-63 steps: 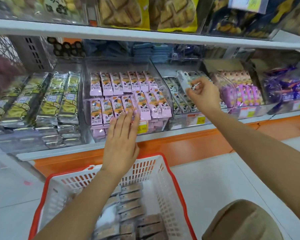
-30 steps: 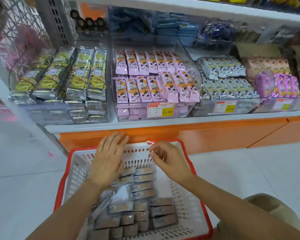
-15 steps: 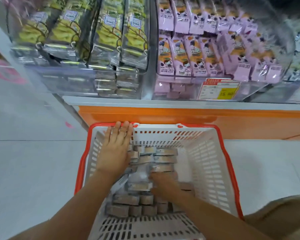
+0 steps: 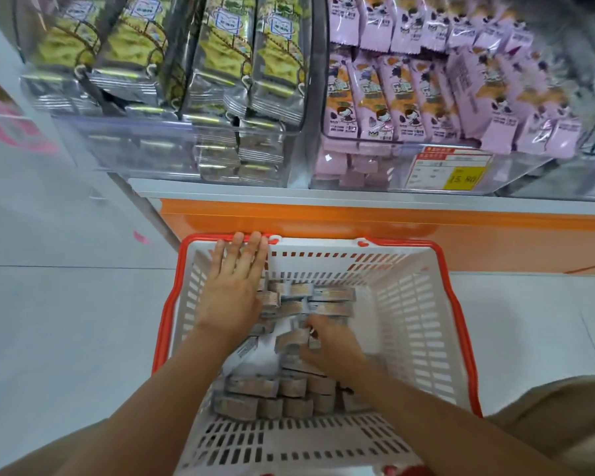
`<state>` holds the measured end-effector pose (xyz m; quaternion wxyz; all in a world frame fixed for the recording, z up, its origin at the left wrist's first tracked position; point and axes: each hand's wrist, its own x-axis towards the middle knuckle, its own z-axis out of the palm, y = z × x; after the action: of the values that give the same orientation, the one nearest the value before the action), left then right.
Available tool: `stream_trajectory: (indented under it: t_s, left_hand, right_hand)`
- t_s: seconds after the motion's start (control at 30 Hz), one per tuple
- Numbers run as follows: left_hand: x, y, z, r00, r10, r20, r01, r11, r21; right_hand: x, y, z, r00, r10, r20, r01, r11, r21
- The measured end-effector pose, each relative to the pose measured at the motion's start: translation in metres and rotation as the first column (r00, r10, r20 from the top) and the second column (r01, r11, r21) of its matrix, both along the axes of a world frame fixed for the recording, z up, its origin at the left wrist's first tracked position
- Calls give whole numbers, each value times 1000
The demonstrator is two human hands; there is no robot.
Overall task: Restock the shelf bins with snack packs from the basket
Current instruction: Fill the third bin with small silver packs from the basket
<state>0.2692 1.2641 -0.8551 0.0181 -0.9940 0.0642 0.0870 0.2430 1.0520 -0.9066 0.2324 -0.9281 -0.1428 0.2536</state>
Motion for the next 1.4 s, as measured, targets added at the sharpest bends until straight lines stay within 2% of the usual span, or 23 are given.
stream_trajectory:
  t_s: [0.2, 0.27, 0.33, 0.43, 0.57, 0.63, 0.7, 0.8, 0.9, 0.93, 0.97, 1.07, 1.1, 1.17, 1.27, 1.4]
  left_hand:
    - [-1, -12, 20, 998, 66, -19, -67, 997, -41]
    - [-5, -16, 27, 998, 27, 59, -19, 992, -125]
    - [-11, -26, 37, 992, -55, 117, 86, 956, -280]
    - [-13, -58, 66, 987, -134, 92, 162, 761, -628]
    - [-11, -96, 98, 988, -82, 133, 156, 492, -857]
    - [-9, -110, 112, 994, -29, 104, 107, 386, -916]
    - [-8, -122, 127, 997, -12, 82, 81, 318, -945]
    - [-3, -138, 150, 997, 9, 74, 70, 240, -968]
    - [5, -153, 167, 993, -25, 119, 121, 196, -973]
    - [8, -158, 172, 985, -24, 168, 169, 229, -959]
    - [13, -161, 175, 969, -6, 246, 235, 313, -920]
    - [30, -161, 185, 841, 68, 537, 375, 644, -667]
    - [36, -158, 187, 803, 54, 594, 368, 738, -566]
    - [46, -151, 182, 799, -13, 602, 303, 873, -383]
    - [53, -145, 171, 809, -98, 580, 272, 937, -220]
    - [59, -142, 164, 758, -131, 639, 272, 954, -126]
  right_hand:
    - [15, -29, 63, 971, -222, 94, 179, 926, 332]
    - [20, -38, 89, 958, -261, 116, 187, 881, 435]
    - [23, -45, 112, 944, -303, 133, 194, 831, 522]
    - [27, -50, 142, 918, -368, 148, 194, 743, 641]
    - [30, -58, 180, 880, -455, 139, 198, 615, 763]
    - [29, -68, 194, 872, -467, 145, 181, 584, 792]
    - [26, -81, 201, 886, -433, 168, 145, 602, 785]
    - [19, -98, 209, 893, -388, 227, 103, 668, 737]
    - [17, -111, 224, 860, -418, 293, 74, 671, 738]
    - [19, -116, 232, 844, -426, 324, 60, 677, 733]
    - [21, -121, 241, 824, -437, 360, 51, 691, 722]
    - [42, -143, 273, 719, -530, 450, 70, 700, 711]
    - [52, -153, 284, 669, -566, 482, 81, 700, 710]
    - [79, -171, 301, 561, -621, 547, 119, 715, 689]
    - [125, -189, 314, 455, -666, 591, 232, 730, 643]
    - [188, -195, 311, 416, -641, 645, 368, 767, 525]
